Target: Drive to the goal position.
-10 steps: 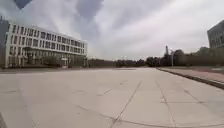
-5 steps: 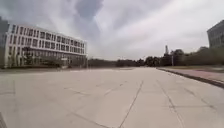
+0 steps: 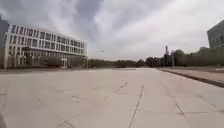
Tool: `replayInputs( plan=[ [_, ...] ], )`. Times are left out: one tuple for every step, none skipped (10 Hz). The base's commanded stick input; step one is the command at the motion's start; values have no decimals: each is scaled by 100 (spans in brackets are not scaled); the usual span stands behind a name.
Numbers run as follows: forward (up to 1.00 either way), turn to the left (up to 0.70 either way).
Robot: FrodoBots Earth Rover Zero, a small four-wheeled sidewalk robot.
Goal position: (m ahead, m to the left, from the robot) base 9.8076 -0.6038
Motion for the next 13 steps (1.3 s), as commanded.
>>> replayInputs(
  plan=[
    [50, 0],
    [50, 0],
    [50, 0],
    [50, 0],
    [50, 0],
    [50, 0],
    [50, 0],
    [50, 0],
    [50, 0],
    [50, 0],
    [50, 0],
    [50, 0],
    [50, 0]
  ],
)
